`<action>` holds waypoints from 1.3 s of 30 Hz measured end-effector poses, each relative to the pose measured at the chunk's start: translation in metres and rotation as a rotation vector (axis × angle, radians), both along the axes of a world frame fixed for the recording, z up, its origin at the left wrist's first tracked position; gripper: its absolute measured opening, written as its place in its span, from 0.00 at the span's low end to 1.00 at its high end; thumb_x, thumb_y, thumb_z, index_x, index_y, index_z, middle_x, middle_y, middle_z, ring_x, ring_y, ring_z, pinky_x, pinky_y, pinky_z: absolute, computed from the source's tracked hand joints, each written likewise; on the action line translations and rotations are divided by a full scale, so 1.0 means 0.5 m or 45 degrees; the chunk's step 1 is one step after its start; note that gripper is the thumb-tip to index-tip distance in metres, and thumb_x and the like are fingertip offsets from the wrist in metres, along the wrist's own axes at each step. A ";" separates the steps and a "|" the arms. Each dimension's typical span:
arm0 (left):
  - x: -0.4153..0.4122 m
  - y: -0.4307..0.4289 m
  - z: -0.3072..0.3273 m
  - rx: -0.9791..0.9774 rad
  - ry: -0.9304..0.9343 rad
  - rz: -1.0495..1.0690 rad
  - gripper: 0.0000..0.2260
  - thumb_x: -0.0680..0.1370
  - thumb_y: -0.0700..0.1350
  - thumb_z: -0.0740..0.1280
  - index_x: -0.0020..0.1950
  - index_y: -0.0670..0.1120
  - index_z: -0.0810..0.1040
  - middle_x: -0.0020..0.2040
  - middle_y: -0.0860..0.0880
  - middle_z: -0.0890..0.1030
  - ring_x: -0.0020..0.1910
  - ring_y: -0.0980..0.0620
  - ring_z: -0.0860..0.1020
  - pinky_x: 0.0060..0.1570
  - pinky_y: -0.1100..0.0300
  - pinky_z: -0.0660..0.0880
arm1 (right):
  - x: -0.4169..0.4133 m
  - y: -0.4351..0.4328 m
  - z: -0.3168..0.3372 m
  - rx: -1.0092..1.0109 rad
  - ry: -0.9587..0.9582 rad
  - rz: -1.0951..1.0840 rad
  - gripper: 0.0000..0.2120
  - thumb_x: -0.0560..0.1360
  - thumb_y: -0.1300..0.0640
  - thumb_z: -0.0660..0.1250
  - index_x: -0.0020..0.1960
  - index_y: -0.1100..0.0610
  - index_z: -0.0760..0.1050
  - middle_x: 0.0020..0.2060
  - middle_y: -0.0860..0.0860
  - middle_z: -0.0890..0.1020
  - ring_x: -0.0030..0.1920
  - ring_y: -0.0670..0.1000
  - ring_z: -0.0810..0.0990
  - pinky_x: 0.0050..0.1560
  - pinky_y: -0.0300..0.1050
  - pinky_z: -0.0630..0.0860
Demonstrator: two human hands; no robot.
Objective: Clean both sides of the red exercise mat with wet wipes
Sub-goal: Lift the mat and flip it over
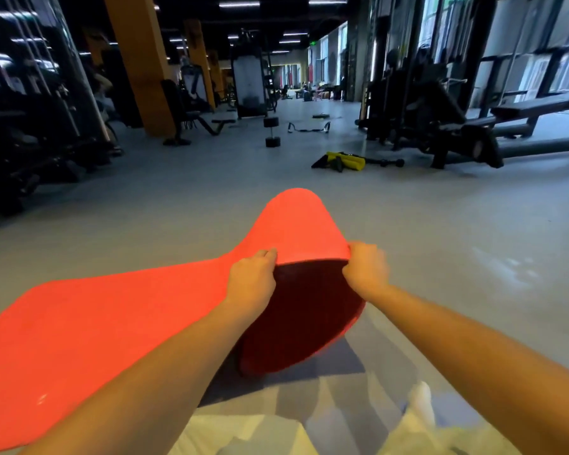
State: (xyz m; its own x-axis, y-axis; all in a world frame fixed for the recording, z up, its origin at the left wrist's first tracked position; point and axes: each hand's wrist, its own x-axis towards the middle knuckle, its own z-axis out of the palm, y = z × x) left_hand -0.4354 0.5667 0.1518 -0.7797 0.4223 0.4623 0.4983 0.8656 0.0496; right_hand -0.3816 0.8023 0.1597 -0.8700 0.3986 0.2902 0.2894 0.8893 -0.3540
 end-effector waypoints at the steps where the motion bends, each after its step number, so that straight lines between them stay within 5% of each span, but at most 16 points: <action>1: 0.006 0.018 -0.008 0.066 -0.034 0.012 0.21 0.74 0.35 0.63 0.66 0.46 0.79 0.57 0.43 0.84 0.51 0.34 0.83 0.45 0.43 0.78 | -0.011 0.015 0.053 0.135 0.011 -0.009 0.13 0.68 0.65 0.66 0.51 0.56 0.80 0.46 0.59 0.84 0.49 0.63 0.83 0.44 0.52 0.78; 3: 0.019 0.061 -0.020 0.208 -0.121 0.011 0.18 0.74 0.36 0.63 0.61 0.48 0.80 0.56 0.43 0.84 0.53 0.34 0.83 0.48 0.43 0.77 | -0.030 0.041 0.152 0.644 0.105 0.061 0.09 0.65 0.66 0.73 0.44 0.57 0.80 0.38 0.56 0.82 0.40 0.61 0.82 0.44 0.50 0.78; 5: 0.031 0.098 -0.031 0.310 -0.186 0.018 0.16 0.75 0.36 0.63 0.59 0.48 0.79 0.55 0.43 0.84 0.53 0.34 0.82 0.48 0.43 0.76 | -0.041 0.056 0.207 1.128 0.208 0.194 0.10 0.64 0.69 0.72 0.36 0.57 0.76 0.29 0.53 0.75 0.32 0.57 0.77 0.63 0.54 0.76; 6: 0.036 0.111 -0.038 0.345 -0.203 0.023 0.16 0.75 0.35 0.63 0.61 0.48 0.79 0.56 0.42 0.83 0.53 0.32 0.81 0.48 0.41 0.75 | -0.045 0.062 0.214 1.282 0.231 0.265 0.10 0.68 0.70 0.67 0.35 0.56 0.74 0.28 0.52 0.73 0.32 0.56 0.74 0.74 0.57 0.65; 8: 0.036 0.119 -0.060 0.368 -0.205 0.017 0.22 0.76 0.34 0.63 0.68 0.47 0.76 0.60 0.41 0.81 0.53 0.31 0.81 0.49 0.40 0.74 | -0.046 0.071 0.203 1.448 0.312 0.354 0.12 0.73 0.70 0.57 0.39 0.57 0.73 0.32 0.53 0.73 0.37 0.56 0.74 0.79 0.58 0.46; 11: 0.022 0.105 -0.120 0.238 -0.278 -0.030 0.28 0.76 0.34 0.63 0.76 0.47 0.71 0.68 0.42 0.76 0.58 0.32 0.80 0.54 0.40 0.76 | -0.026 0.097 0.112 1.414 0.364 0.421 0.13 0.73 0.68 0.56 0.48 0.59 0.77 0.40 0.55 0.79 0.44 0.59 0.78 0.78 0.57 0.52; 14: 0.023 0.092 -0.184 0.032 -0.444 -0.116 0.28 0.76 0.37 0.62 0.77 0.49 0.70 0.69 0.43 0.75 0.62 0.34 0.79 0.59 0.41 0.76 | 0.022 0.120 -0.014 1.060 0.173 0.473 0.18 0.72 0.62 0.53 0.54 0.61 0.78 0.46 0.57 0.80 0.48 0.61 0.80 0.58 0.57 0.73; 17: 0.047 0.096 -0.213 -0.172 -0.618 -0.169 0.26 0.76 0.37 0.61 0.75 0.49 0.70 0.69 0.43 0.74 0.64 0.35 0.77 0.62 0.44 0.74 | 0.077 0.136 -0.112 0.707 -0.098 0.458 0.16 0.70 0.61 0.59 0.56 0.60 0.77 0.50 0.57 0.80 0.51 0.62 0.80 0.47 0.55 0.77; 22: 0.087 0.125 -0.230 -0.510 -0.708 -0.227 0.35 0.77 0.37 0.62 0.83 0.52 0.58 0.73 0.42 0.70 0.66 0.34 0.76 0.65 0.45 0.73 | 0.134 0.170 -0.198 0.637 -0.228 0.418 0.25 0.61 0.64 0.68 0.59 0.56 0.78 0.55 0.53 0.79 0.55 0.59 0.79 0.50 0.52 0.79; 25: 0.077 0.134 -0.228 -0.557 -0.671 -0.256 0.35 0.77 0.38 0.63 0.83 0.53 0.58 0.72 0.41 0.70 0.65 0.34 0.77 0.64 0.44 0.74 | 0.128 0.217 -0.206 0.681 -0.244 0.210 0.31 0.61 0.63 0.72 0.64 0.59 0.76 0.61 0.59 0.78 0.61 0.63 0.77 0.61 0.57 0.75; 28: 0.065 0.132 -0.209 -0.547 -0.668 -0.212 0.36 0.76 0.39 0.65 0.84 0.52 0.58 0.72 0.42 0.70 0.65 0.35 0.77 0.63 0.45 0.74 | 0.102 0.234 -0.170 0.843 -0.226 0.063 0.20 0.71 0.60 0.62 0.63 0.60 0.76 0.55 0.59 0.79 0.57 0.63 0.77 0.63 0.60 0.70; 30: 0.060 0.140 -0.187 -0.489 -0.606 -0.179 0.35 0.76 0.41 0.66 0.82 0.51 0.61 0.70 0.43 0.71 0.64 0.36 0.78 0.62 0.45 0.76 | 0.071 0.225 -0.124 0.982 -0.205 0.127 0.16 0.71 0.60 0.58 0.56 0.60 0.78 0.45 0.57 0.80 0.47 0.61 0.78 0.54 0.58 0.71; 34: 0.058 0.208 -0.127 -0.126 -0.487 -0.128 0.31 0.80 0.47 0.63 0.83 0.51 0.59 0.68 0.42 0.75 0.61 0.34 0.79 0.58 0.45 0.76 | 0.008 0.180 0.028 1.272 -0.118 0.378 0.05 0.66 0.63 0.67 0.41 0.58 0.78 0.33 0.55 0.78 0.36 0.58 0.77 0.46 0.54 0.74; 39: 0.044 0.239 -0.108 0.618 -0.456 -0.090 0.38 0.76 0.33 0.64 0.85 0.50 0.57 0.74 0.40 0.73 0.68 0.35 0.74 0.65 0.45 0.68 | -0.059 0.077 0.199 1.555 0.065 0.574 0.09 0.70 0.67 0.62 0.41 0.59 0.80 0.35 0.57 0.80 0.41 0.60 0.77 0.58 0.60 0.73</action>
